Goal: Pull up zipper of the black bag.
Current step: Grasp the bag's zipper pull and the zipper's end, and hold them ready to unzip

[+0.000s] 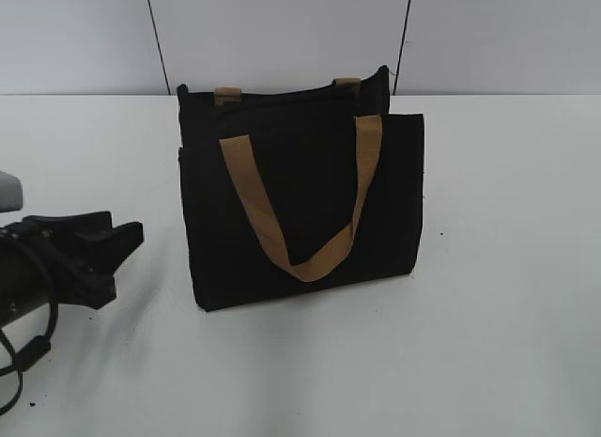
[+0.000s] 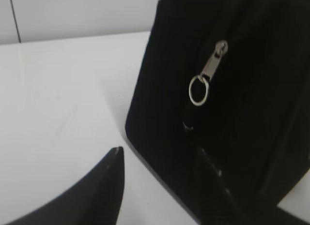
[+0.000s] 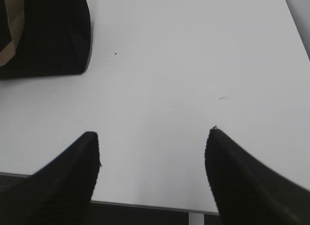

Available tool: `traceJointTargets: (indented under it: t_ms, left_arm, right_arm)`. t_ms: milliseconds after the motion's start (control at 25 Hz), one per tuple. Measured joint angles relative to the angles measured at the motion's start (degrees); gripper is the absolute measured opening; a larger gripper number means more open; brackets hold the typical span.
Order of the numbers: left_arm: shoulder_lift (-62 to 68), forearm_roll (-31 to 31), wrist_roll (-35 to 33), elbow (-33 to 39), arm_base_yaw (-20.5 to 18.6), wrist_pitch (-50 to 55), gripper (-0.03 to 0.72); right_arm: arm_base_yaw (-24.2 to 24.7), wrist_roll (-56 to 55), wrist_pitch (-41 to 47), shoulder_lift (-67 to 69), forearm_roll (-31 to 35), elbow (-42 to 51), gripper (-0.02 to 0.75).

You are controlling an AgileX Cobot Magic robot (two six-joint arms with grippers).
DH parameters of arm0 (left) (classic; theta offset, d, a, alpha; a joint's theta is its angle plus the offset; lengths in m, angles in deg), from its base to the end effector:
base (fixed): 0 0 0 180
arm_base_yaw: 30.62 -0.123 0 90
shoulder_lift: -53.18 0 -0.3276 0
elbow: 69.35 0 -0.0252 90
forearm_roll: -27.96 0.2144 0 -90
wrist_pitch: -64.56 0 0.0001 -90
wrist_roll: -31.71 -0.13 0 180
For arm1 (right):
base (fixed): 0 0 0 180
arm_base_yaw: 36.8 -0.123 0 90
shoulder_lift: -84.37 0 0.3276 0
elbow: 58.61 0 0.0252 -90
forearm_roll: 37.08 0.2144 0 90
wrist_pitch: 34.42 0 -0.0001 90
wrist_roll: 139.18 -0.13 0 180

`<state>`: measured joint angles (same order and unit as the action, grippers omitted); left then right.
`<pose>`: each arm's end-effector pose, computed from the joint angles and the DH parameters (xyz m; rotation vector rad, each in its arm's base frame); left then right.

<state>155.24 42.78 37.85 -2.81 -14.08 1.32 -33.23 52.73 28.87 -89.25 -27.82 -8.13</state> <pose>0.2380 -0.1016 0.2029 0.4374 1.8124 -0.4058 -0.0470 0.0217 0.2336 -0.1626 2.0796 0.0311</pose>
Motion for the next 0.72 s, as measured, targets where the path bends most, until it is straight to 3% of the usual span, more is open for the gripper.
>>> traceJointTargets:
  t_ms: [320, 720]
  left_arm:
    - [17.0, 8.0, 0.7, -7.1, 0.0, -5.6, 0.375]
    - [20.6, 11.6, 0.7, -14.5, 0.0, -5.9, 0.375]
  right_arm:
    - [0.0, 0.0, 0.0, 0.0, 0.0, 0.0, 0.524]
    - [0.0, 0.0, 0.0, 0.0, 0.0, 0.0, 0.524]
